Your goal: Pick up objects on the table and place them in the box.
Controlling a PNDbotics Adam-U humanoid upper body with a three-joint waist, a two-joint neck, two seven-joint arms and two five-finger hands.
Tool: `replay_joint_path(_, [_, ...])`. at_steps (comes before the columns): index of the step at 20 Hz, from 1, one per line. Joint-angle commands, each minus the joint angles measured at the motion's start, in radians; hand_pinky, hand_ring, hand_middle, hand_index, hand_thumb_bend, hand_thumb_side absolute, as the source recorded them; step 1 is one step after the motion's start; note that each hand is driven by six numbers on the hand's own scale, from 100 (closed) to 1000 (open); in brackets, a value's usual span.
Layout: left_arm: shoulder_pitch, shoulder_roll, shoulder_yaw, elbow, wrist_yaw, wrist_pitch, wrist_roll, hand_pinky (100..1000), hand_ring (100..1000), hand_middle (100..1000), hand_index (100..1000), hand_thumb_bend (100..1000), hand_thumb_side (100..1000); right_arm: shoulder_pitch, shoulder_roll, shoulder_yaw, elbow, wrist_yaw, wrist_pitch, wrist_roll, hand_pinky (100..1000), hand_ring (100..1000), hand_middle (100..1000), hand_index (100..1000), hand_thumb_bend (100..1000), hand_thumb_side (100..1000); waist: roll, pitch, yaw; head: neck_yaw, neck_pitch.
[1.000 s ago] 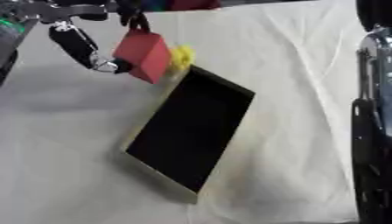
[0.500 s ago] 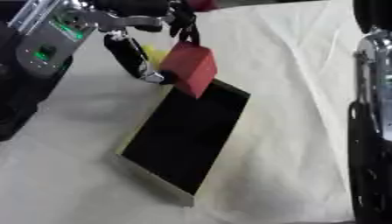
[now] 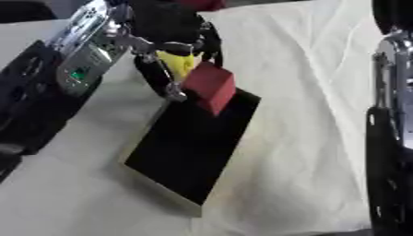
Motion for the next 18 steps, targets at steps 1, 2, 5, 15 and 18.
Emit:
replay_joint_path(1, [-0.007,-0.005,-0.011,0.005,-0.037,-0.018,0.009,581,525,438,525,159,199,-0.013,-0.006,-0.004,-0.023,-0.006,0.003,0.0,844,778,551,739,100,896,-0.004,-0.018,-0.001,-0.004,-0.008])
replay_joint_path(2, [-0.004,-0.009,-0.016,0.009,-0.044,-0.016,0.015,582,526,438,525,167,201,-0.013,-0.006,-0.005,-0.023,-0.006,0.004,0.0,844,779,551,739,100,896,-0.005,-0.017,-0.002,-0.004,-0.008])
replay_joint_path(5, [0.002,-0.019,-0.029,0.021,-0.064,-0.02,0.03,587,530,445,536,189,228,-0.013,-0.006,-0.005,-0.022,-0.007,0.004,0.0,844,779,551,739,100,897,-0.006,-0.016,-0.002,-0.005,-0.007])
replay_joint_path(15, [0.012,-0.011,-0.041,-0.008,-0.109,-0.065,0.013,742,755,732,857,551,589,-0.01,-0.006,-0.009,-0.021,-0.006,0.005,-0.002,844,779,551,739,100,896,-0.008,-0.018,0.0,-0.011,-0.007])
replay_joint_path(18, [0.014,-0.006,-0.034,-0.02,-0.114,-0.064,0.011,749,764,741,864,559,607,-0.009,-0.005,-0.01,-0.021,-0.005,0.005,-0.002,844,779,551,739,100,896,-0.009,-0.02,0.002,-0.013,-0.006])
